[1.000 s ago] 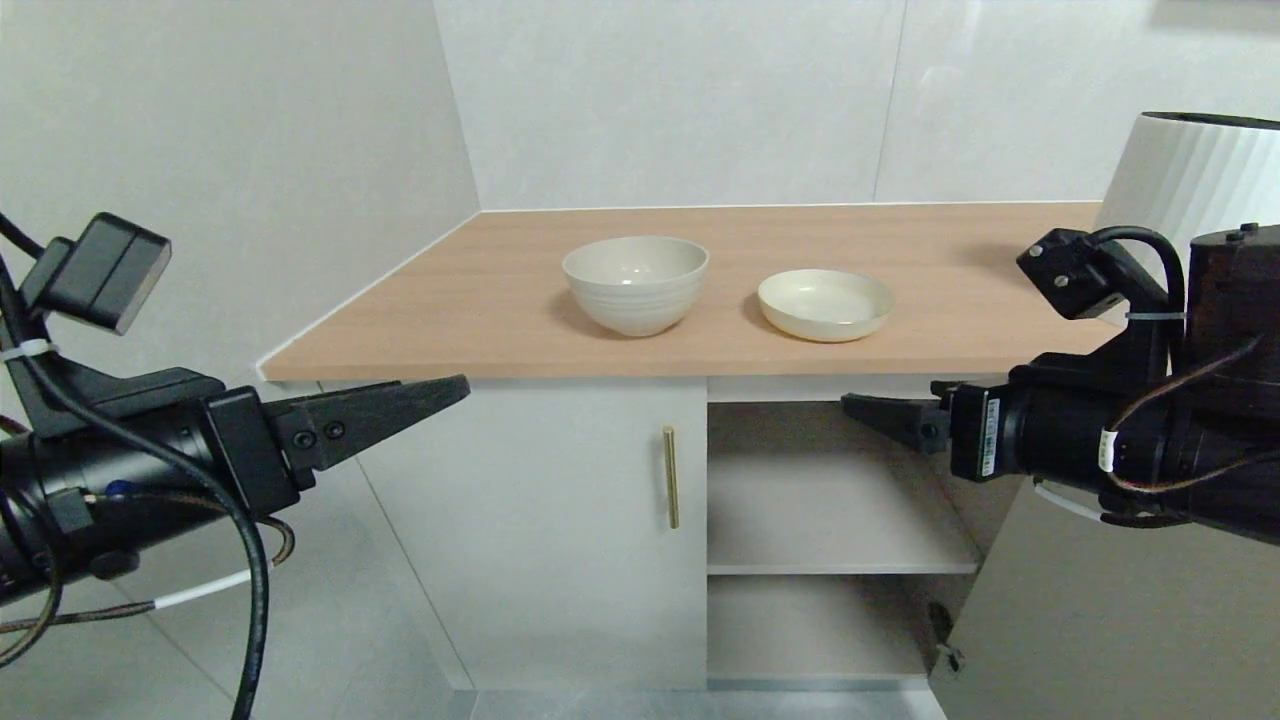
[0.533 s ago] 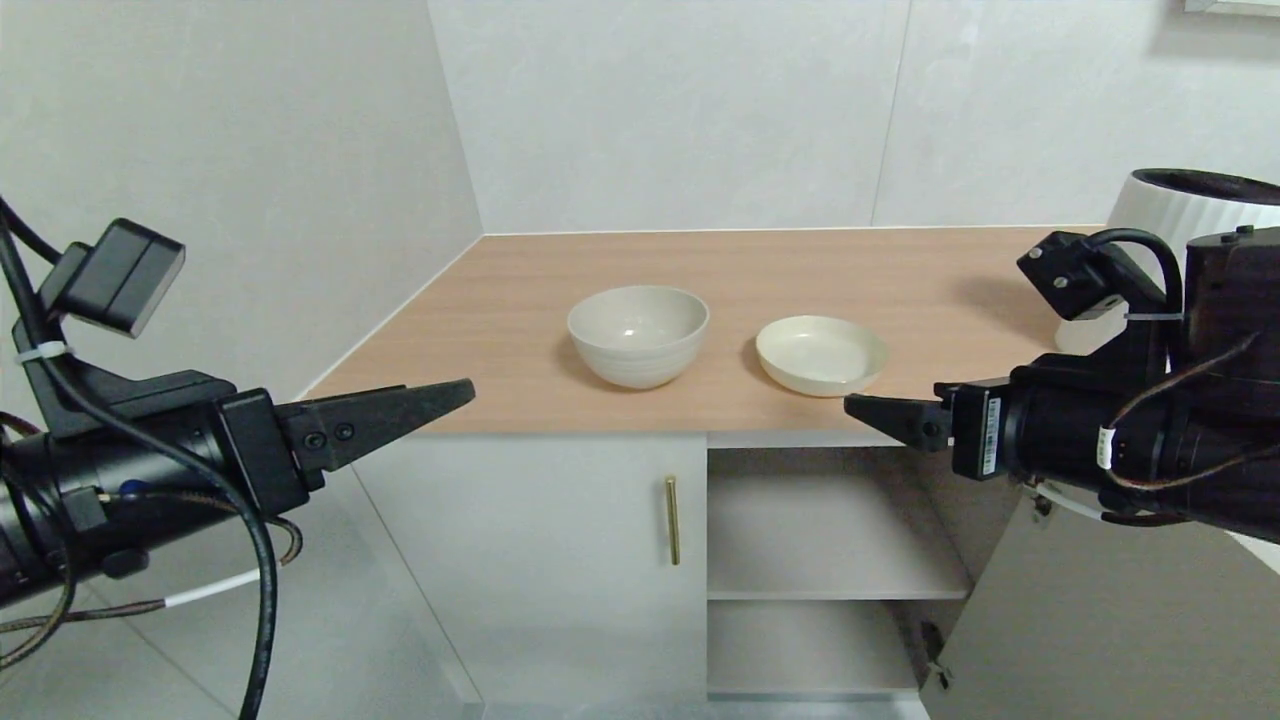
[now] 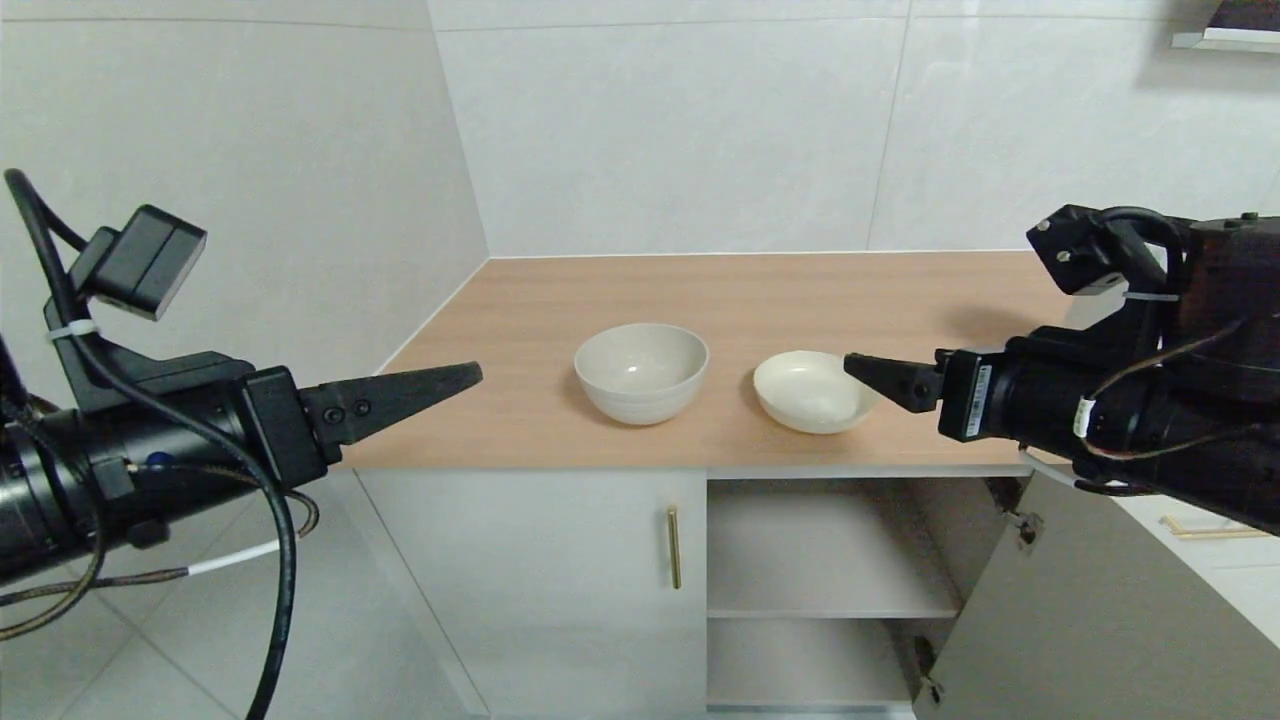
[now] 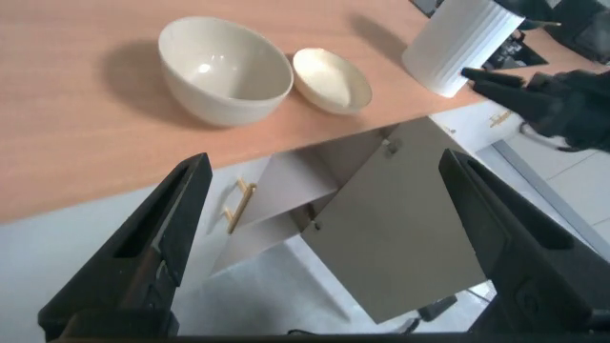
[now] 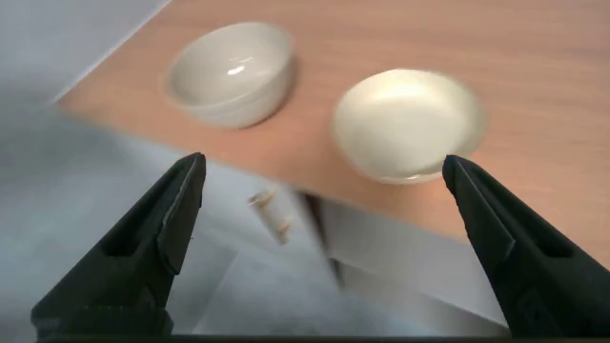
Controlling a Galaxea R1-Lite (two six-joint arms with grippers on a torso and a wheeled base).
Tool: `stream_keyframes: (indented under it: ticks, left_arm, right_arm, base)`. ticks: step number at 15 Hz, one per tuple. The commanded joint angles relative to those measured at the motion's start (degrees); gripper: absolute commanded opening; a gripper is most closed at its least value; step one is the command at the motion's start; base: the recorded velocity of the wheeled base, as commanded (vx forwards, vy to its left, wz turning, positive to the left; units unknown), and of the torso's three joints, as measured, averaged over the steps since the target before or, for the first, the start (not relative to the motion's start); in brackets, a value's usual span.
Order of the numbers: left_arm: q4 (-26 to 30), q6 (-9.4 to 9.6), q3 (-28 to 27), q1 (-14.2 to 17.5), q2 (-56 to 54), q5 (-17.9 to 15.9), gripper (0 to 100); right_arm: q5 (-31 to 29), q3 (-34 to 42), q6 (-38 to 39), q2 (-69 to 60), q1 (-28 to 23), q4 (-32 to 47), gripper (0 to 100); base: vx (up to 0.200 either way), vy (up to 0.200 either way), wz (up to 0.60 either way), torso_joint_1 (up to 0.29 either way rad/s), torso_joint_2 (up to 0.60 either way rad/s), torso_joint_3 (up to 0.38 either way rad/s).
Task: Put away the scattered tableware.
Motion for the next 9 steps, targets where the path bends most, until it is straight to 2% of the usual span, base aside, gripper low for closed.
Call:
stream_keyframes:
  ticks: [1, 3, 5, 7, 9]
  left_arm:
    - [0.54, -0.03, -3.35, 0.12, 3.13, -0.39, 100]
    - [1.59, -0.03, -6.86, 0.12, 6.38, -0.56, 100]
    - [4.23, -0.03, -11.96, -0.23, 11.21, -0.56, 100]
    - [13.37, -0.03, -19.87, -2.25, 16.58, 0.31, 100]
    - [20.14, -0.12, -23.12, -3.39, 19.48, 2.78, 100]
  right_arm:
    - [-2.17, -3.46, -0.08, 5.07, -1.00, -0.20, 100]
    - [-6.48, -7.41, 0.18, 8.32, -2.05, 4.72, 100]
    - [-6.74, -9.87, 3.35, 8.93, -2.67, 6.21, 100]
    - [-7.53, -12.42, 5.90, 10.25, -4.51, 8.15, 100]
    - [-7.97, -13.48, 7.48, 10.96, -5.13, 8.67, 100]
  base:
    - [0.000, 0.000, 0.00, 0.000, 0.00, 0.000]
    - [0.000, 0.000, 0.00, 0.000, 0.00, 0.000]
    - [0.000, 0.000, 0.00, 0.000, 0.00, 0.000]
    - [0.000, 0.000, 0.00, 0.000, 0.00, 0.000]
    - [0.000, 0.000, 0.00, 0.000, 0.00, 0.000]
